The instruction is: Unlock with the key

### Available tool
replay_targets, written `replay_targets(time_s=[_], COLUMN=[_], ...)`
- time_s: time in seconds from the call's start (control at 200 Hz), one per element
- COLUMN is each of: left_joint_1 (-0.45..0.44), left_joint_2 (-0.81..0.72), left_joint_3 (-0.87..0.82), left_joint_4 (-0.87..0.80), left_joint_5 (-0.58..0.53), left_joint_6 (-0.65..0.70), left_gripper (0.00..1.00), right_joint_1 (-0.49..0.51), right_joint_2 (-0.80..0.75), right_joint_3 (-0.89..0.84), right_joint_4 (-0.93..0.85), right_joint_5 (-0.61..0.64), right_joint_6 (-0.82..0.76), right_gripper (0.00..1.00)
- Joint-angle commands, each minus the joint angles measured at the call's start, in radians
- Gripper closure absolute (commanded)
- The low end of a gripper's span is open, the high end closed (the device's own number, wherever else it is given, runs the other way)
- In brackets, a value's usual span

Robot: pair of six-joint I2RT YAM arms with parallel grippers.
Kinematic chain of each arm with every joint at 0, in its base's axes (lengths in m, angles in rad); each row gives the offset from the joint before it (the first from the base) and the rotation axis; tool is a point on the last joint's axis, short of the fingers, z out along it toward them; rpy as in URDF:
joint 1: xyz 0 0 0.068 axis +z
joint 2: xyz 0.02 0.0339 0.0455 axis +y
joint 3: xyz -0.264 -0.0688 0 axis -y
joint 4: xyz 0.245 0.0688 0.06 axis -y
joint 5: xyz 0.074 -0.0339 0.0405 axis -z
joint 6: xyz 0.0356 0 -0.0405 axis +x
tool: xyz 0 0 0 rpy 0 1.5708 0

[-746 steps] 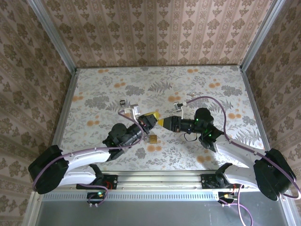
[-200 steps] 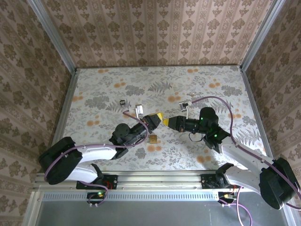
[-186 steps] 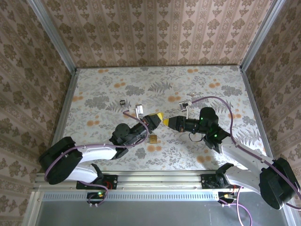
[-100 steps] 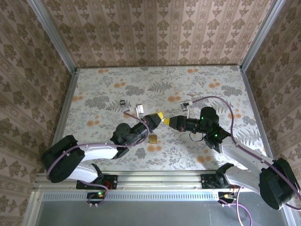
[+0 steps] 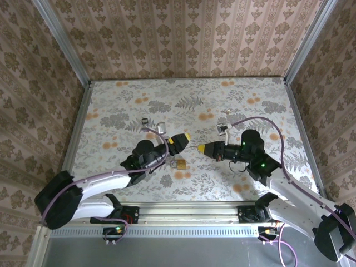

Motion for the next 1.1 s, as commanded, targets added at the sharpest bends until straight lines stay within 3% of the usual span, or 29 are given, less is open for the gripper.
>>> replay_targets(time_s=[0.0,0.17,0.295,0.395,0.505,0.68,0.765,0.86,0.945,1.015,1.095], left_joint_1=[0.024,0.049,0.055,0.047,0.035,-0.001,-0.016,0.002,0.069,0.134,0.149], left_joint_2=[-0.092,-0.134,-0.029,0.072,0.120,0.133,0.091,0.034,0.049,0.094,0.146], left_joint_3=[0.085,0.261,0.395,0.472,0.510,0.531,0.442,0.324,0.297,0.336,0.376], left_joint_4=[-0.422,-0.945,-1.228,-1.342,-1.329,-1.277,-1.174,-1.041,-1.005,-1.061,-1.131], left_joint_5=[-0.062,-0.057,0.004,0.030,0.043,0.084,0.131,0.232,0.316,0.402,0.446], left_joint_6=[0.054,0.227,0.359,0.461,0.641,1.101,1.379,1.623,1.737,1.805,1.912], left_gripper=[0.18,0.15,0.16,0.21,0.22,0.24,0.27,0.24,0.25,0.25,0.25], right_joint_1=[0.007,0.009,0.009,0.009,0.009,0.009,0.009,0.009,0.009,0.008,0.009], right_joint_2=[-0.032,-0.057,-0.060,-0.064,-0.077,-0.105,-0.114,-0.116,-0.112,-0.106,-0.098], right_joint_3=[0.004,0.025,0.032,0.040,0.046,0.057,0.062,0.067,0.072,0.076,0.084], right_joint_4=[-0.123,-0.268,-0.322,-0.348,-0.379,-0.445,-0.468,-0.480,-0.488,-0.494,-0.502], right_joint_5=[0.061,0.131,0.157,0.168,0.180,0.200,0.208,0.212,0.218,0.218,0.216], right_joint_6=[-0.065,-0.126,-0.153,-0.169,-0.184,-0.202,-0.210,-0.215,-0.218,-0.218,-0.224], right_gripper=[1.00,1.00,1.00,1.00,1.00,1.00,1.00,1.00,1.00,1.00,1.00])
